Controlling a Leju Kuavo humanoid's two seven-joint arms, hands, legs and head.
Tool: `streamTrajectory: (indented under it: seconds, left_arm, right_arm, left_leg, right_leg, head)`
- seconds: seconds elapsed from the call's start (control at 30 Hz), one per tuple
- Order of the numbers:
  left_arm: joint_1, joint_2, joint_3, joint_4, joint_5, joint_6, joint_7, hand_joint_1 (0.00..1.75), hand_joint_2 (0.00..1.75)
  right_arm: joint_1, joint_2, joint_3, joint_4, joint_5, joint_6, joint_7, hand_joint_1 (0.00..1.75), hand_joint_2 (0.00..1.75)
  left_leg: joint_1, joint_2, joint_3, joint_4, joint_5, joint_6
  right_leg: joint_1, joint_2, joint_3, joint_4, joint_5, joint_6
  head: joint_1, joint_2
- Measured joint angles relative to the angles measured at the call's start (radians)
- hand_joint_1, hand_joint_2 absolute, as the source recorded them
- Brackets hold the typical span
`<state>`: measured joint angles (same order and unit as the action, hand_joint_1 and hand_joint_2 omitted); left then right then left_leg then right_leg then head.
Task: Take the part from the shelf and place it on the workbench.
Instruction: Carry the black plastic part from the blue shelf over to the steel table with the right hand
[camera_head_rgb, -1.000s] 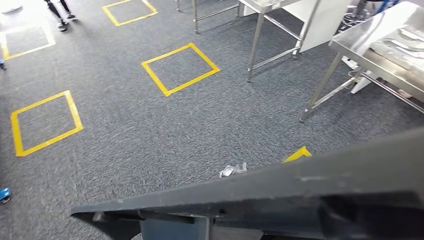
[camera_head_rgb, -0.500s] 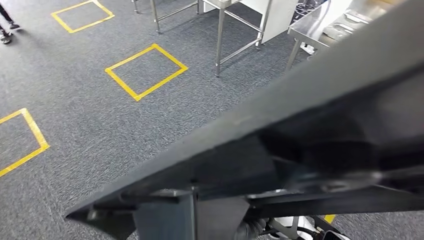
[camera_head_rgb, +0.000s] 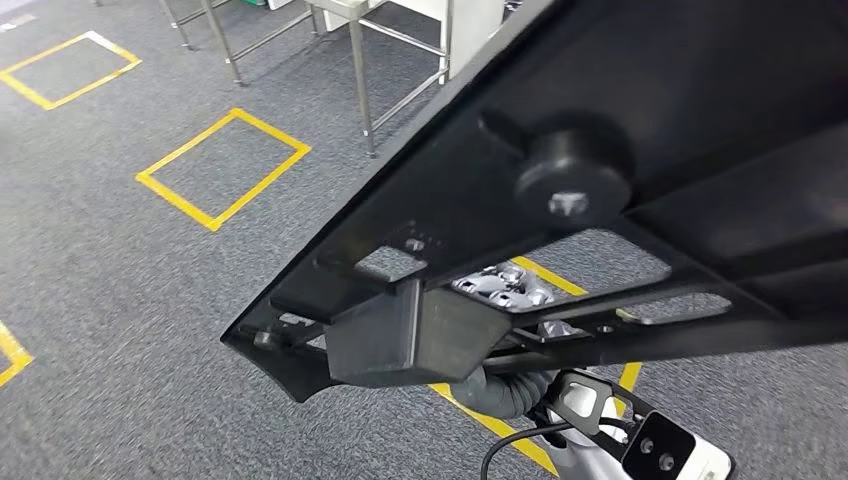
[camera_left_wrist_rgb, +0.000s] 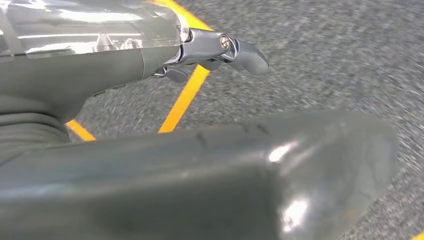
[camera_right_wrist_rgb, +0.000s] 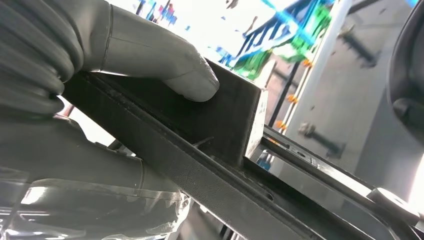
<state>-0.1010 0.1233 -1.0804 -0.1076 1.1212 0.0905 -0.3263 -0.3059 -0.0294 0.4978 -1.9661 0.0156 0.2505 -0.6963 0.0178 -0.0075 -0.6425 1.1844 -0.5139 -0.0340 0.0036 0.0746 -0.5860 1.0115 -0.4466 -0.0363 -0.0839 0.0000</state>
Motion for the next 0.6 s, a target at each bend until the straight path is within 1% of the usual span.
streamTrajectory:
  seconds: [0.03,0.07,0.1,0.13,0.17,0.2,0.23,0.27,0.3,0.33,0.37,0.4,0.43,0.47,0.5,0.53,0.57,0.6]
  left_arm:
    - [-0.001,0.000,0.000,0.000,0.000,0.000,-0.001,0.00,0.00]
    - [-0.001,0.000,0.000,0.000,0.000,0.000,-0.001,0.00,0.00]
    - [0.000,0.001,0.000,0.000,0.000,0.001,-0.001,0.00,0.00]
    - [0.002,0.001,0.000,0.000,0.000,0.001,-0.002,0.00,0.00]
    - [0.003,0.001,0.000,0.000,0.000,0.001,-0.002,0.00,0.00]
    - [0.003,0.000,0.000,0.000,0.000,0.001,-0.002,0.00,0.00]
    - [0.002,-0.001,0.000,-0.001,0.000,0.001,-0.003,0.00,0.00]
    - [0.001,-0.002,0.000,-0.001,0.001,0.001,-0.003,0.00,0.00]
    - [0.000,-0.002,0.000,-0.001,0.001,0.001,-0.004,0.00,0.00]
    - [0.000,-0.002,0.000,-0.001,0.002,0.001,-0.005,0.00,0.00]
    - [0.002,-0.002,0.000,-0.001,0.002,0.001,-0.006,0.00,0.00]
    - [0.004,-0.002,0.000,-0.001,0.002,0.001,-0.006,0.00,0.00]
    - [0.005,-0.003,0.000,-0.001,0.002,0.001,-0.006,0.00,0.00]
    - [0.005,-0.004,0.000,-0.001,0.002,0.001,-0.006,0.00,0.00]
    - [0.005,-0.005,0.000,-0.001,0.002,0.002,-0.006,0.00,0.00]
    - [0.004,-0.006,0.000,-0.001,0.002,0.002,-0.006,0.00,0.00]
    - [0.004,-0.007,0.001,-0.001,0.002,0.002,-0.007,0.00,0.00]
    - [0.003,-0.007,0.001,-0.001,0.002,0.003,-0.007,0.00,0.00]
  right_arm:
    - [0.000,0.000,-0.005,0.003,-0.003,-0.001,0.000,1.75,1.75]
    - [0.000,0.000,-0.010,0.005,-0.006,-0.001,0.000,1.75,1.75]
    - [0.001,0.000,-0.015,0.008,-0.010,-0.001,0.000,1.75,1.75]
    - [0.001,0.000,-0.020,0.010,-0.014,-0.002,0.000,1.75,1.75]
    - [0.002,0.000,-0.026,0.012,-0.018,-0.002,0.000,1.75,1.75]
    - [0.004,0.000,-0.031,0.014,-0.022,-0.002,0.000,1.75,1.75]
    - [0.006,0.000,-0.037,0.016,-0.024,-0.002,0.000,1.75,1.75]
    - [0.007,0.000,-0.043,0.019,-0.027,-0.002,0.000,1.75,1.75]
    - [0.010,0.000,-0.050,0.022,-0.030,-0.003,0.000,1.75,1.75]
    - [0.012,0.000,-0.057,0.027,-0.034,-0.003,0.000,1.75,1.75]
    - [0.016,0.000,-0.064,0.034,-0.039,-0.003,0.000,1.75,1.75]
    - [0.021,0.000,-0.071,0.040,-0.044,-0.002,0.000,1.75,1.75]
    - [0.025,0.000,-0.079,0.046,-0.048,0.001,0.000,1.75,1.75]
    - [0.027,0.000,-0.086,0.051,-0.051,0.005,0.000,1.75,1.75]
    - [0.029,0.000,-0.093,0.055,-0.052,0.010,0.000,1.75,1.75]
    - [0.029,0.000,-0.098,0.058,-0.052,0.015,0.000,1.75,1.75]
    - [0.029,0.000,-0.102,0.061,-0.051,0.018,0.000,1.75,1.75]
    - [0.029,0.000,-0.106,0.063,-0.051,0.020,-0.001,1.75,1.75]
  left_leg:
    - [0.001,-0.024,0.028,-0.069,0.031,0.005]
    - [0.001,-0.045,0.051,-0.125,0.051,0.008]
    - [0.001,-0.061,0.065,-0.159,0.058,0.012]
    - [-0.001,-0.066,0.070,-0.170,0.053,0.016]
    - [-0.003,-0.057,0.072,-0.174,0.054,0.020]
    - [-0.001,-0.045,0.073,-0.178,0.057,0.026]
    - [0.001,-0.034,0.076,-0.183,0.059,0.033]
    - [0.003,-0.021,0.078,-0.189,0.062,0.040]
    - [0.004,-0.008,0.080,-0.193,0.064,0.045]
    - [0.003,0.003,0.080,-0.194,0.063,0.048]
    - [0.002,0.016,0.080,-0.194,0.062,0.048]
    - [0.001,0.030,0.080,-0.193,0.061,0.048]
    - [0.001,0.043,0.080,-0.193,0.059,0.047]
    - [0.001,0.056,0.082,-0.192,0.057,0.045]
    - [0.001,0.068,0.085,-0.191,0.054,0.043]
    - [-0.001,0.078,0.089,-0.190,0.051,0.039]
    - [-0.004,0.088,0.092,-0.188,0.046,0.034]
    - [-0.006,0.097,0.095,-0.187,0.043,0.028]
  right_leg:
    - [0.000,0.012,-0.001,0.003,-0.002,0.003]
    - [0.000,0.024,-0.004,0.007,-0.003,0.008]
    - [-0.002,0.034,-0.008,0.009,-0.003,0.013]
    - [-0.005,0.045,-0.012,0.010,-0.002,0.020]
    - [-0.008,0.056,-0.015,0.009,0.001,0.026]
    - [-0.009,0.057,-0.017,0.010,0.001,0.032]
    - [-0.007,0.041,-0.023,0.019,-0.007,0.037]
    - [-0.005,0.014,-0.036,0.047,-0.025,0.042]
    - [-0.004,-0.018,-0.060,0.096,-0.054,0.045]
    - [-0.004,-0.046,-0.093,0.161,-0.088,0.048]
    - [-0.007,-0.059,-0.127,0.229,-0.116,0.052]
    - [-0.010,-0.064,-0.151,0.276,-0.129,0.055]
    - [-0.013,-0.067,-0.158,0.289,-0.123,0.057]
    - [-0.015,-0.072,-0.142,0.258,-0.098,0.059]
    - [-0.016,-0.085,-0.107,0.193,-0.063,0.059]
    - [-0.013,-0.112,-0.066,0.117,-0.034,0.057]
    - [-0.010,-0.132,-0.034,0.055,-0.014,0.052]
    - [-0.006,-0.146,-0.015,0.018,-0.006,0.046]
  head:
    - [0.000,0.000]
    - [0.000,0.000]
    - [0.000,0.000]
    - [0.000,0.000]
    - [0.000,0.000]
    - [0.000,0.000]
    - [0.000,0.000]
    - [0.000,0.000]
    - [0.000,0.000]
    - [0.001,0.000]
    - [0.000,0.000]
    - [0.000,0.000]
    - [0.000,0.000]
    - [0.000,0.000]
    - [0.000,0.000]
    - [0.000,0.000]
    - [0.000,0.000]
    - [0.000,0.000]
